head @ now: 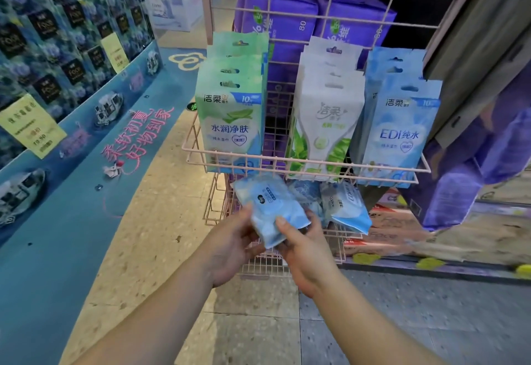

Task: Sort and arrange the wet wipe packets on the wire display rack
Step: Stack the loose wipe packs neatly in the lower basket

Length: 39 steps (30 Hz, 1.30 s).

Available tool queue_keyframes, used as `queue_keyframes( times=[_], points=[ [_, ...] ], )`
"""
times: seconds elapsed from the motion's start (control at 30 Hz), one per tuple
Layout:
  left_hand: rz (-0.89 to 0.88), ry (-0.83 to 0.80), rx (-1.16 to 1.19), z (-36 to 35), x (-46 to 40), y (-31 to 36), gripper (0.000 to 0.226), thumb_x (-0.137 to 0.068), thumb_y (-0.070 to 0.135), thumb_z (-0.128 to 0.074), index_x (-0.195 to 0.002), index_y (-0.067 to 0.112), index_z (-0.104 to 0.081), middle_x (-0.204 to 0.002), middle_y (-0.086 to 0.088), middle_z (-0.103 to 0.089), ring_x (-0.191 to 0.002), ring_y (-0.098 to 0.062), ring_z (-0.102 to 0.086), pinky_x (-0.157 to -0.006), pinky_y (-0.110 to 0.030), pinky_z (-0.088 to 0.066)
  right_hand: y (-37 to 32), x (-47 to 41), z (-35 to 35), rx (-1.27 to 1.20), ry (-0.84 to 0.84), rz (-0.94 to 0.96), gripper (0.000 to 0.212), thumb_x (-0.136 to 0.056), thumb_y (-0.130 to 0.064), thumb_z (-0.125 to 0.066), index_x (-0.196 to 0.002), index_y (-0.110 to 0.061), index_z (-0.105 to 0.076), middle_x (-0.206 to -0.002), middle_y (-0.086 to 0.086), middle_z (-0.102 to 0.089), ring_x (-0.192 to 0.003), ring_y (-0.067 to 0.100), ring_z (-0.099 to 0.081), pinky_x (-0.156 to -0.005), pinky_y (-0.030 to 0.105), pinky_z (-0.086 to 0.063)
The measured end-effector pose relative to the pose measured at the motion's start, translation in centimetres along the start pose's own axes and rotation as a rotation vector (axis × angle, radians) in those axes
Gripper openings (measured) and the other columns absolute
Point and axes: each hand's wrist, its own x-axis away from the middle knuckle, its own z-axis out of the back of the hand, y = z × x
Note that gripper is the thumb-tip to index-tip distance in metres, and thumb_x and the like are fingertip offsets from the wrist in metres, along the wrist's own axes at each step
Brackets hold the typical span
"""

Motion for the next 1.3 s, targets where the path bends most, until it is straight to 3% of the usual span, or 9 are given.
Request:
queue_keyframes(
  times=[0.07, 0.2, 0.33, 0.43, 0.6, 0.8, 0.9, 1.07, 1.3],
  points=[
    [-0.050, 0.043, -0.028, -0.5, -0.3, -0.6, 0.058, -0.074, 0.027, -0.067, -0.126, 0.006, -0.054, -0.117, -0.016, -0.068, -0.099, -0.030, -0.068, -0.069, -0.036, -0.058, 0.8, -0.1, -0.3, 0.195, -0.001, 0.008, 0.047, -0.082, -0.008, -0.070, -0.121, -0.020, -0.046, -0.116, 0.007, -0.066, -0.106, 0.025, -0.066, -0.095, 0.043, -0.052],
    [-0.101, 0.158, -0.220, 1.3, -1.7, 3.3, 0.072, -0.060, 0.018, -0.074, -0.127, 0.005, -0.049, -0.100, -0.012, -0.072, -0.081, -0.027, -0.072, -0.064, -0.036, -0.058, 0.0, -0.1, 1.6, 0.858, 0.010, 0.135, 0.030, -0.081, -0.024, -0.072, -0.104, -0.033, -0.055, -0.109, -0.008, -0.063, -0.098, 0.011, -0.062, -0.082, 0.029, -0.054],
    [-0.179, 0.246, -0.683, 1.8, -3.8, 7.7, 0.052, -0.071, 0.013, -0.079, -0.118, 0.012, -0.056, -0.114, -0.001, -0.065, -0.108, -0.024, -0.060, -0.091, -0.034, -0.041, -1.0, -0.4, 3.8, 1.225, 0.218, 0.372, 0.028, -0.084, -0.025, -0.067, -0.109, -0.032, -0.060, -0.097, -0.012, -0.057, -0.076, -0.001, -0.054, -0.062, 0.009, -0.041],
    [-0.197, 0.189, -0.881, 0.7, -6.1, 8.8, 0.035, -0.080, 0.014, -0.073, -0.112, 0.019, -0.060, -0.114, 0.005, -0.056, -0.111, -0.016, -0.050, -0.090, -0.025, -0.033, -0.8, -0.9, 4.4, 1.296, 0.267, 0.441, 0.032, -0.084, -0.024, -0.066, -0.116, -0.026, -0.060, -0.102, -0.010, -0.053, -0.073, 0.005, -0.059, -0.069, 0.025, -0.049],
    [0.007, 0.108, -1.327, 1.1, -10.0, 8.3, 0.074, -0.087, 0.052, -0.056, -0.148, 0.018, -0.030, -0.157, -0.003, -0.027, -0.144, -0.021, -0.023, -0.118, -0.035, -0.016, -1.0, -1.6, 4.8, 1.401, 0.287, 0.545, 0.036, -0.084, -0.024, -0.065, -0.119, -0.024, -0.060, -0.111, -0.005, -0.054, -0.075, 0.015, -0.061, -0.074, 0.033, -0.052],
    [-0.275, 0.201, -1.559, 1.4, -11.1, 8.4, 0.059, -0.091, 0.044, -0.056, -0.140, 0.015, -0.044, -0.144, -0.007, -0.046, -0.131, -0.023, -0.042, -0.091, -0.021, -0.030, -0.8, -3.4, 3.6, 1.592, 0.254, 0.567, 0.047, -0.086, -0.024, -0.062, -0.132, -0.020, -0.053, -0.136, 0.003, -0.052, -0.105, 0.026, -0.061, -0.087, 0.033, -0.048],
    [-0.617, 0.394, -1.812, 2.0, -10.6, 7.5, 0.047, -0.088, 0.045, -0.059, -0.121, 0.011, -0.058, -0.111, -0.012, -0.064, -0.112, -0.030, -0.056, -0.078, -0.028, -0.036, -0.5, -4.1, 2.9, 1.691, 0.206, 0.525, 0.057, -0.089, -0.028, -0.058, -0.142, -0.019, -0.040, -0.147, 0.004, -0.042, -0.129, 0.023, -0.047, -0.098, 0.034, -0.044],
    [-0.828, 0.493, -1.701, 4.4, -11.8, 5.7, 0.050, -0.075, 0.034, -0.075, -0.115, 0.009, -0.057, -0.114, -0.017, -0.062, -0.106, -0.036, -0.056, -0.082, -0.037, -0.042, -1.0, -5.8, 3.2, 1.835, 0.258, 0.303, 0.077, -0.085, -0.044, -0.058, -0.148, -0.023, -0.019, -0.149, 0.010, -0.029, -0.117, 0.033, -0.054, -0.089, 0.040, -0.048],
    [-0.873, 0.472, -1.415, 6.1, -10.9, 4.9, 0.048, -0.070, 0.021, -0.078, -0.112, 0.016, -0.054, -0.097, -0.001, -0.054, -0.088, -0.026, -0.059, -0.075, -0.032, -0.045, -1.1, -6.4, 3.2, 1.744, 0.303, 0.359, 0.067, -0.079, -0.045, -0.070, -0.136, -0.024, -0.043, -0.127, 0.012, -0.048, -0.107, 0.031, -0.056, -0.084, 0.035, -0.046]
  ],
)
